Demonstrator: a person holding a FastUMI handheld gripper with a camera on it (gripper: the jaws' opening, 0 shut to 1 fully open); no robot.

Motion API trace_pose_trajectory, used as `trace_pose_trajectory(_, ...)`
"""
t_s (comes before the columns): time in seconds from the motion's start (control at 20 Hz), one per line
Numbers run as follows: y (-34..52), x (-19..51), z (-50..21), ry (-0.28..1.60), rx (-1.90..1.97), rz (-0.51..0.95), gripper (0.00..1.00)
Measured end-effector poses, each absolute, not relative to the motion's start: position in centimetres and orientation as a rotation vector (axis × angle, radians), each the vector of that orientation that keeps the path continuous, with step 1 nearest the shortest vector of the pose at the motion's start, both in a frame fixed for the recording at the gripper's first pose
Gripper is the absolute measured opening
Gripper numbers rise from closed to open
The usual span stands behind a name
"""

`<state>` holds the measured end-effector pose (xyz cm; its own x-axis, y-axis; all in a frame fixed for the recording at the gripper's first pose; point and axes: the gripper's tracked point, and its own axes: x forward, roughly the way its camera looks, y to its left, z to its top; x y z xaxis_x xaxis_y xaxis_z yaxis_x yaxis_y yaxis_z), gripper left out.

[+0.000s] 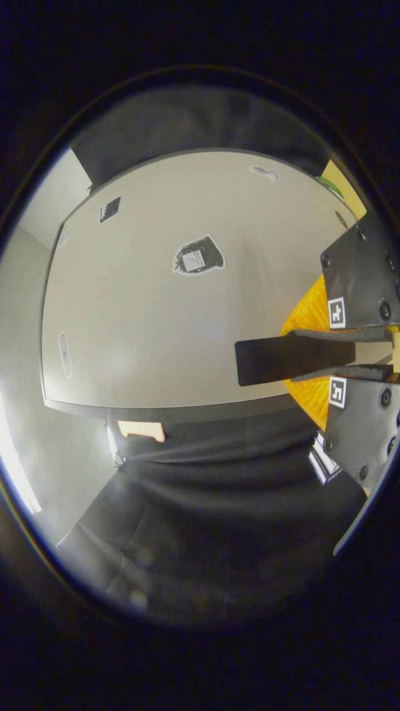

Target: Open the shoe cabinet door, grab the shoes and put them into the shoe cabinet, then close the shoe cabinet door.

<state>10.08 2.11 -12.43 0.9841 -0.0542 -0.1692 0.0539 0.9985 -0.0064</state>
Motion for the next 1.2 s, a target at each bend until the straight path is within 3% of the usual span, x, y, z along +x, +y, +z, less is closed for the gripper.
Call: trace_pose_trajectory(1.2,-1.1,-0.2,-9.1,0.178,0.023,-0.019,0.17)
